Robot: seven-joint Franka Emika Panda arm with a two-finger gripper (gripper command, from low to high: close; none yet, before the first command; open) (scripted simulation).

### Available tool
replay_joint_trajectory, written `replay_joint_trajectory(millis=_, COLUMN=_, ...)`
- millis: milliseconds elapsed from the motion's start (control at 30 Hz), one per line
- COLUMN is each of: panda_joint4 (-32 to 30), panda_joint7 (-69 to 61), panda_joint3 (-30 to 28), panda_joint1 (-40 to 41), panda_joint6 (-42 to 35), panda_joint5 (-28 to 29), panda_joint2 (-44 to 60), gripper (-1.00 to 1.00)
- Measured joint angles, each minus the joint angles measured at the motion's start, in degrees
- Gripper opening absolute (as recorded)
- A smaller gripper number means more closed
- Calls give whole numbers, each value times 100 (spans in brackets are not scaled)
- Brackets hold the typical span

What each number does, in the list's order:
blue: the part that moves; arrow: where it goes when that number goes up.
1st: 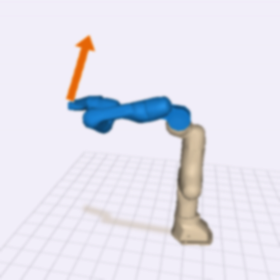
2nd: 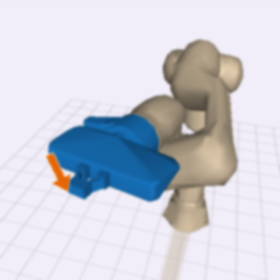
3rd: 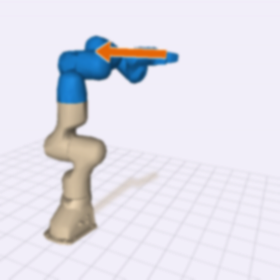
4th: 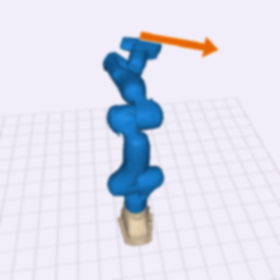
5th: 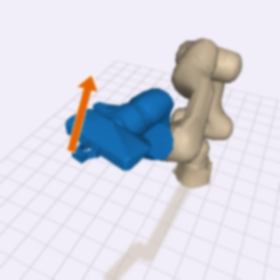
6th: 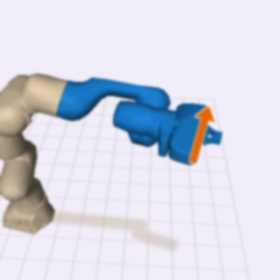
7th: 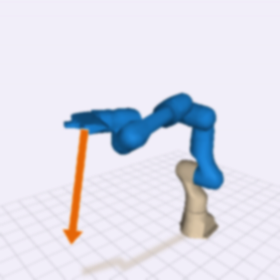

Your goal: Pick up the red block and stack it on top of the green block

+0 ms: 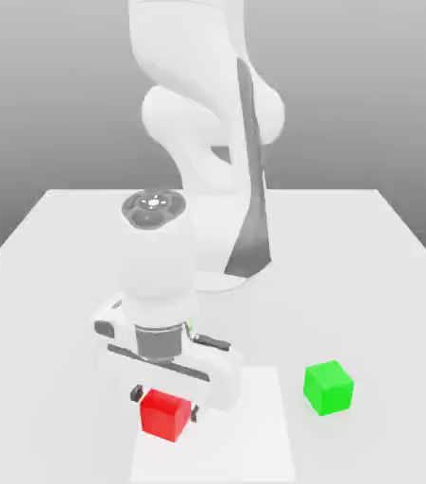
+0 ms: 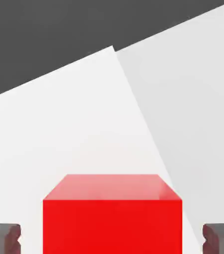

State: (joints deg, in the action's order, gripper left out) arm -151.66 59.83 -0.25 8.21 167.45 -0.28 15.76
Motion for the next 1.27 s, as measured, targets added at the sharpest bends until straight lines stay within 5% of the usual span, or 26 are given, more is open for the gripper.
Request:
replay_joint_trajectory(millis=367, panda_joint4=-178, panda_joint7=-197, panda_joint3=113, panda_joint1=-67, panda_joint6=-924, panda_joint5=46, panda_joint2=-1102, gripper=-100)
replay_joint_trajectory(millis=933, panda_joint4=-555, panda_joint7=-4408, panda_joint3=1081, panda_joint1=-2131, panda_joint6=-1481, panda_joint5=-154, panda_joint2=-2035, gripper=-100)
replay_joint_trajectory(millis=1167, panda_joint4=-539, panda_joint7=-4409, panda_joint3=934, panda_joint1=-2361, panda_joint6=-450, panda_joint5=370, panda_joint2=-969, gripper=-100)
replay_joint_trajectory(millis=1200, panda_joint4=-534, panda_joint7=-4364, panda_joint3=900, panda_joint1=-2383, panda_joint6=-345, panda_joint5=435, panda_joint2=-859, gripper=100)
replay_joint_trajectory(millis=1267, panda_joint4=-534, panda_joint7=-4363, panda_joint3=900, panda_joint1=-2383, panda_joint6=-346, panda_joint5=435, panda_joint2=-859, gripper=100)
